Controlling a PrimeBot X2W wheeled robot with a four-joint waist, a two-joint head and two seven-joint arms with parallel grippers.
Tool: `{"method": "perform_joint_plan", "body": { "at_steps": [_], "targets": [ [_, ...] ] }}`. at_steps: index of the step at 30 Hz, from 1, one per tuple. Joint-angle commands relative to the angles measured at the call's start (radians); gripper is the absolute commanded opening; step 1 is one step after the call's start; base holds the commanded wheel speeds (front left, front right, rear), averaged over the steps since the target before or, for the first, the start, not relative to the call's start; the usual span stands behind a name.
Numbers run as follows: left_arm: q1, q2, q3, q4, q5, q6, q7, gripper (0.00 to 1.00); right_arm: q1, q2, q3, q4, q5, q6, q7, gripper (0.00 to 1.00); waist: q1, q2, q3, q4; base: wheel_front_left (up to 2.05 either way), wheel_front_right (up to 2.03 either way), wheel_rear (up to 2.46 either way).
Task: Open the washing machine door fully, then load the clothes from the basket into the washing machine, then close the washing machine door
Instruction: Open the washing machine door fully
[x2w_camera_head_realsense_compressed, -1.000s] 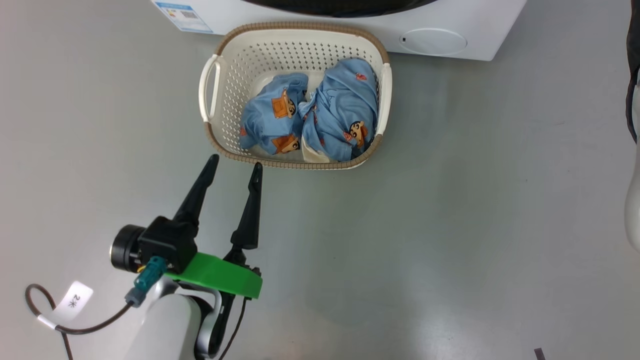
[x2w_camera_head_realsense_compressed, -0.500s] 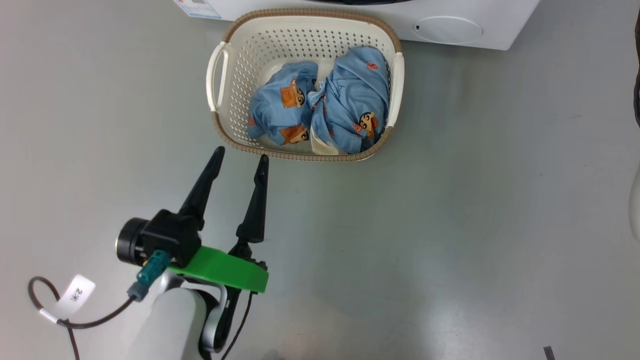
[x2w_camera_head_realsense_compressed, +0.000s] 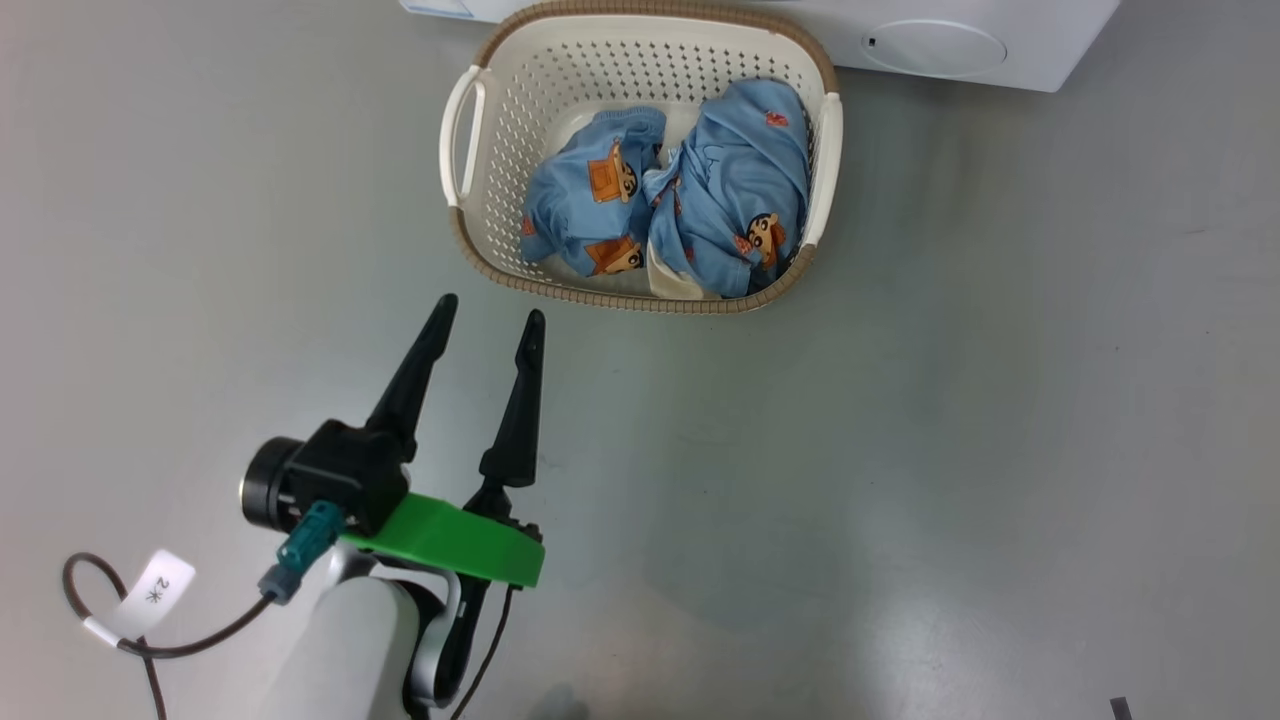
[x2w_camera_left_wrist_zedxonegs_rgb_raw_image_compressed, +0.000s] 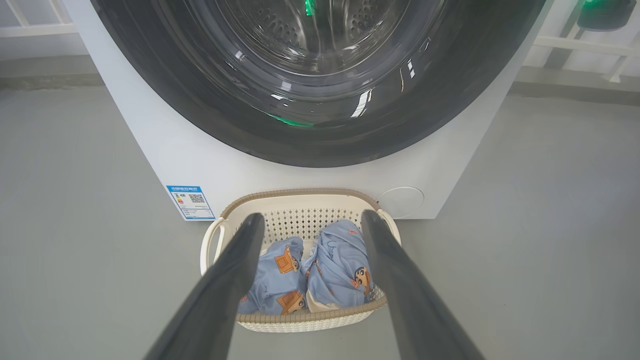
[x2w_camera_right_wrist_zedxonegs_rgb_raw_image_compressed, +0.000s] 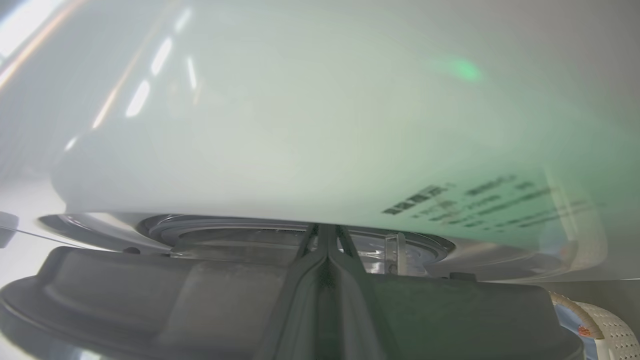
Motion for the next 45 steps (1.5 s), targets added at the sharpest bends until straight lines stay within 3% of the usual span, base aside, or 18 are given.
{"method": "perform_joint_plan", "body": {
  "at_steps": [1,11,27,35,45],
  "targets": [
    [-0.001,0.022,0.028,-0.028,-0.012,0.007,-0.006,1.0,-0.056,0.046,0.014,0.006,-0.009,0.002,0.011,0.0,0.0,0.0,0.004,0.003,0.0,0.0,0.0],
    [-0.005,0.022,0.037,-0.05,-0.007,0.013,-0.006,1.0,-0.045,0.046,0.037,0.04,0.008,0.002,0.056,0.0,0.0,0.0,-0.008,-0.007,0.0,0.0,0.0],
    [0.016,0.022,0.069,-0.091,0.022,0.006,-0.006,1.0,0.047,0.046,0.065,-0.002,0.062,0.002,0.289,0.0,0.0,0.0,-0.037,-0.033,0.0,0.0,0.0],
    [0.024,0.022,0.077,-0.111,0.038,0.0,-0.006,1.0,0.121,0.046,0.186,-0.044,0.169,0.002,0.382,0.0,0.0,0.0,-0.053,-0.043,0.0,0.0,0.0],
    [0.031,0.022,0.084,-0.126,0.058,-0.008,-0.006,1.0,0.263,0.046,0.425,-0.149,0.42,0.002,0.435,0.0,0.0,0.0,-0.082,-0.053,0.0,0.0,0.0]
  ]
}}
